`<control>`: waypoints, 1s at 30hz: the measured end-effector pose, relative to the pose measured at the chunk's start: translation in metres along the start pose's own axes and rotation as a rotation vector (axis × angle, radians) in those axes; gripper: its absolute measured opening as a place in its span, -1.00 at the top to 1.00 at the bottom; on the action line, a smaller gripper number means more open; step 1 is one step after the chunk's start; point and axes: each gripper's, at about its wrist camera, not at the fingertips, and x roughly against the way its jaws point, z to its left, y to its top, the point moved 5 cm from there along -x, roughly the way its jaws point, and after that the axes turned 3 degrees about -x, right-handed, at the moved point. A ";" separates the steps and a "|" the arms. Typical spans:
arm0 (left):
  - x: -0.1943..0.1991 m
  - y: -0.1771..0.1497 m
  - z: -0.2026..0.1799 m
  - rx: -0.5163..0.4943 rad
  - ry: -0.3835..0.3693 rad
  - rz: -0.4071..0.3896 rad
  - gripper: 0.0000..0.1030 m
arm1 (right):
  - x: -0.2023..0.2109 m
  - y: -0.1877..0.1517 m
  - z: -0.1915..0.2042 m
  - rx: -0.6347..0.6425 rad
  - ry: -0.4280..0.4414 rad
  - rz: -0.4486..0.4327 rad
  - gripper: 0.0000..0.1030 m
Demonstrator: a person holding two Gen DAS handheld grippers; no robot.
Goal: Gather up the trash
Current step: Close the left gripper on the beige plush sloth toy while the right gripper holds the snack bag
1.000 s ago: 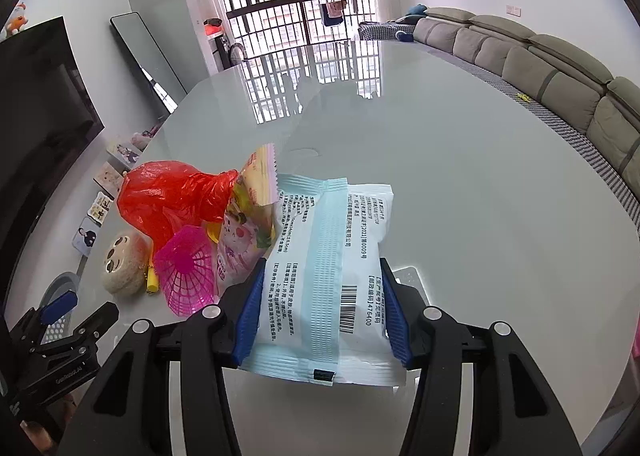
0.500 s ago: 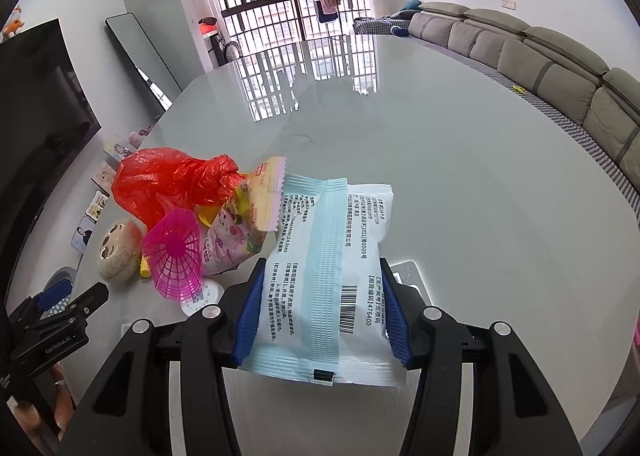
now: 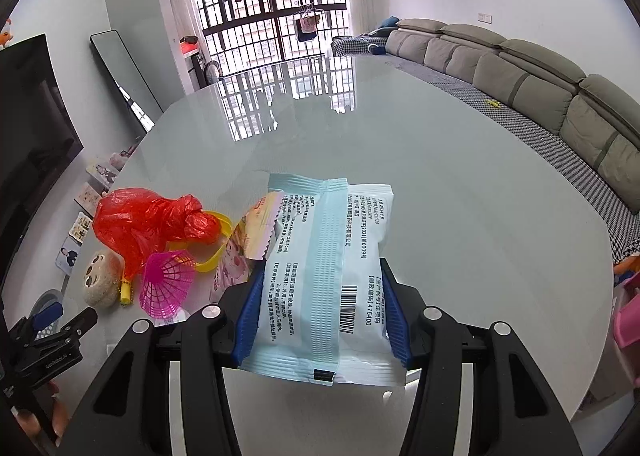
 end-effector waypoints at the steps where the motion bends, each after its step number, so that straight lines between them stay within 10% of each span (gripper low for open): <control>1: 0.000 0.001 -0.001 -0.001 0.000 -0.001 -0.74 | 0.000 0.000 0.001 0.007 0.000 0.002 0.00; 18: 0.004 0.002 0.003 0.012 -0.002 -0.011 -0.74 | 0.043 0.034 0.038 0.101 0.060 -0.113 0.00; 30: -0.007 0.008 0.004 0.011 -0.020 -0.001 -0.74 | 0.024 0.004 0.032 0.056 0.067 -0.035 0.00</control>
